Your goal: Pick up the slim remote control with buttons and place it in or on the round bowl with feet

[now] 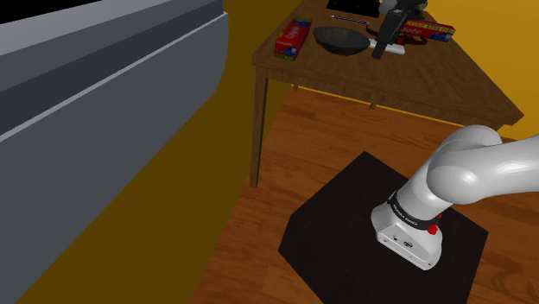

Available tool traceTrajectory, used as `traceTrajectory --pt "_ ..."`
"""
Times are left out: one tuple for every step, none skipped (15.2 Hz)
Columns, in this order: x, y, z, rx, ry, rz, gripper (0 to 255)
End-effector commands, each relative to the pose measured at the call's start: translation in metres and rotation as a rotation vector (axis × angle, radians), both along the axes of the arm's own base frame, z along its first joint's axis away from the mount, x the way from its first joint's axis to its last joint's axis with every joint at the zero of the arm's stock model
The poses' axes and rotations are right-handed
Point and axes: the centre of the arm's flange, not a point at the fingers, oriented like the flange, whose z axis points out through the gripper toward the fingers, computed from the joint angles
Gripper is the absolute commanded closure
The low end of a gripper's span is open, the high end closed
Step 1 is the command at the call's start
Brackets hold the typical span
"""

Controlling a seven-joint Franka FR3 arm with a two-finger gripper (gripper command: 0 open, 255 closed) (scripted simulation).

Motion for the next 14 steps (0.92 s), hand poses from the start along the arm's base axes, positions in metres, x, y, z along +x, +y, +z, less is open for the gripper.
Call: traceTrajectory --pt "0.000 0.000 0.000 0.000 0.000 0.000 0" --pt "0.004 -0.013 -0.001 0.004 0.003 0.013 0" --pt "0.009 -0.027 -0.002 0.008 0.007 0.027 0" --pt "0.013 -0.040 -0.002 0.012 0.010 0.040 0" --pt "0.018 -0.053 -0.003 0.016 0.014 0.053 0" --pt "0.023 -0.066 -0.004 0.020 0.017 0.066 0" --pt "0.028 -0.079 -0.005 0.024 0.020 0.080 0" --pt "0.033 -0.092 -0.007 0.028 0.024 0.093 0" --pt "0.039 -0.105 -0.008 0.032 0.027 0.106 0" --pt "0.044 -0.117 -0.009 0.036 0.031 0.119 0" --pt "0.050 -0.130 -0.010 0.040 0.034 0.133 0" --pt "0.056 -0.143 -0.012 0.044 0.038 0.146 0" --pt "0.062 -0.155 -0.013 0.048 0.041 0.159 0" --pt "0.068 -0.168 -0.015 0.052 0.044 0.172 0"
